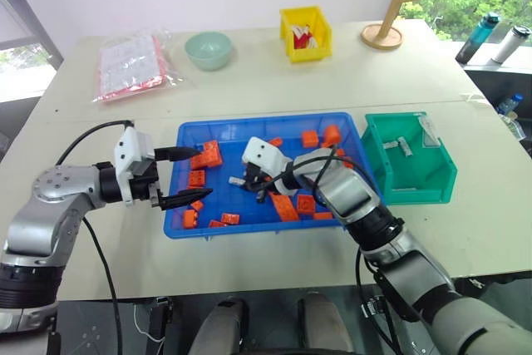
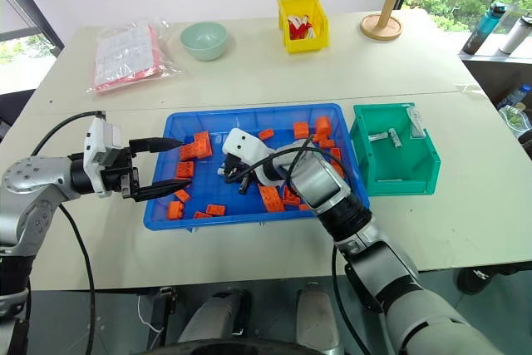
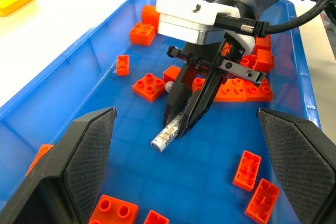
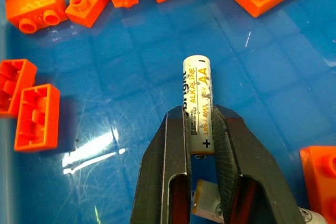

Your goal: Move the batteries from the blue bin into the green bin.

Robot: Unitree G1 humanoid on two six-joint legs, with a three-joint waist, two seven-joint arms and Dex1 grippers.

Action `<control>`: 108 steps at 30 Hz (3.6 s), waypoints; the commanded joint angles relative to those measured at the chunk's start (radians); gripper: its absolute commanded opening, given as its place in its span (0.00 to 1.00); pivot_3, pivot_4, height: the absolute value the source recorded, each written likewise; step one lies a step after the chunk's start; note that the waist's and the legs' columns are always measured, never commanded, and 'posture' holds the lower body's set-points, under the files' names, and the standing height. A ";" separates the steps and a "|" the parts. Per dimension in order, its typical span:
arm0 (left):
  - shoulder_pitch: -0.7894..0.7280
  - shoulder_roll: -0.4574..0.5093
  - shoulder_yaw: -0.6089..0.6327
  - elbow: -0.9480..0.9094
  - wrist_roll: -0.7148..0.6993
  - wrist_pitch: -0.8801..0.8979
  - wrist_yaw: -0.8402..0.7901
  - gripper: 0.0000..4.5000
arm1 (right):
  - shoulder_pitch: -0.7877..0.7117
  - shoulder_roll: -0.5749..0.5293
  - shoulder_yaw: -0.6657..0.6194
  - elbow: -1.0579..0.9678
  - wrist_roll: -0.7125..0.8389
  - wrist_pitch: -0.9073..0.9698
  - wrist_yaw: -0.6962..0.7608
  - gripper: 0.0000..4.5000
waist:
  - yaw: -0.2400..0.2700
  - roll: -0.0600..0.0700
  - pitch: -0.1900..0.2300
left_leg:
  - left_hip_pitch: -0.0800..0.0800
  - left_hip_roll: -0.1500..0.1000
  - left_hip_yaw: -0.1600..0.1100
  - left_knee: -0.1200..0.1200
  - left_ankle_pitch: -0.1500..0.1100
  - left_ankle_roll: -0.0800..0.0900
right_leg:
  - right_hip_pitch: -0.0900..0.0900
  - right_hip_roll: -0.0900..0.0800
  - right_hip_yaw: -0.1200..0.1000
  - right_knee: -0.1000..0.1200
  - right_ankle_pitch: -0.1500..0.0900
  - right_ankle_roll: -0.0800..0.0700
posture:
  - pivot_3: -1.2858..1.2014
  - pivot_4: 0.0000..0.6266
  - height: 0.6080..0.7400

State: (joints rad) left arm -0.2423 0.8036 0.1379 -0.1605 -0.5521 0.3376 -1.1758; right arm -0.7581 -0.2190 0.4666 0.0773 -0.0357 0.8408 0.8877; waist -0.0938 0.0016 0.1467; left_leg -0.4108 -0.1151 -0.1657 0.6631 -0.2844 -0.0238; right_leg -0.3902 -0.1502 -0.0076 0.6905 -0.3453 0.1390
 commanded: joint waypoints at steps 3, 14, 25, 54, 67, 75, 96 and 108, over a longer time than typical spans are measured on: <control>-0.009 -0.001 0.013 -0.006 0.001 -0.027 -0.007 1.00 | -0.058 -0.031 -0.137 -0.164 0.103 0.153 -0.001 0.02 | 0.002 0.000 0.000 | 0.000 0.000 0.000 0.000 0.000 0.000 | 0.000 0.000 0.000 0.000 0.000 0.000 | 0.52 0.24 0.84; -0.035 -0.029 -0.011 0.066 0.025 -0.074 -0.032 1.00 | 0.029 -0.556 -0.618 -0.402 0.271 0.458 -0.007 0.02 | 0.059 -0.001 0.000 | -0.002 -0.003 0.000 0.001 0.000 0.001 | 0.003 -0.002 0.000 -0.006 0.000 0.000 | 0.52 0.24 0.84; -0.079 -0.050 -0.025 0.110 0.036 -0.102 -0.040 1.00 | 0.354 -0.735 -0.834 -0.408 0.319 0.411 -0.059 0.02 | 0.049 -0.001 0.000 | 0.000 0.006 0.020 0.000 -0.002 0.003 | 0.000 -0.001 0.001 -0.007 0.000 0.000 | 0.52 0.24 0.84; -0.035 -0.018 0.015 0.005 0.013 -0.035 -0.010 1.00 | 0.021 -0.209 -0.183 -0.356 0.394 0.346 -0.243 0.98 | 0.047 -0.002 -0.001 | 0.000 0.005 0.021 0.001 -0.002 0.004 | -0.002 -0.002 0.002 -0.006 0.000 0.000 | 0.52 0.24 0.84; -0.063 -0.016 0.012 0.023 0.014 -0.038 -0.003 1.00 | 0.068 -0.180 -0.145 -0.331 0.367 0.360 -0.317 0.98 | 0.047 -0.002 -0.001 | 0.000 0.005 0.021 0.001 -0.002 0.004 | -0.003 -0.002 0.002 -0.006 0.000 0.000 | 0.52 0.24 0.84; -0.102 -0.027 -0.008 0.064 0.030 -0.054 -0.014 1.00 | 0.101 -0.182 -0.132 -0.318 0.358 0.346 -0.334 0.98 | 0.047 -0.003 -0.001 | 0.000 0.005 0.021 0.002 -0.002 0.004 | -0.003 -0.002 0.002 -0.006 0.000 0.000 | 0.52 0.24 0.84; -0.101 -0.044 -0.012 0.072 0.040 -0.087 -0.015 1.00 | 0.053 -0.196 -0.089 -0.348 0.308 0.310 -0.300 0.98 | 0.037 -0.003 -0.001 | 0.000 0.006 0.021 0.001 -0.002 0.004 | -0.003 -0.001 0.002 -0.006 0.000 0.000 | 0.52 0.24 0.84; -0.113 -0.027 -0.008 0.080 0.039 -0.082 -0.023 1.00 | 0.115 -0.143 -0.138 -0.282 0.316 0.330 -0.353 0.98 | 0.035 -0.004 -0.002 | 0.000 0.005 0.021 0.001 -0.002 0.004 | -0.003 -0.001 0.002 -0.006 0.000 0.000 | 0.52 0.24 0.84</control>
State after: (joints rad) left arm -0.3444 0.7617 0.1056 -0.0620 -0.5089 0.2675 -1.1962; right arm -0.6675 -0.3647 0.3298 -0.2065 0.2789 1.1486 0.5437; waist -0.0584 -0.0022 0.1450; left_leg -0.4105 -0.1097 -0.1451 0.6644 -0.2866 -0.0197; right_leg -0.3929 -0.1514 -0.0053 0.6847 -0.3453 0.1392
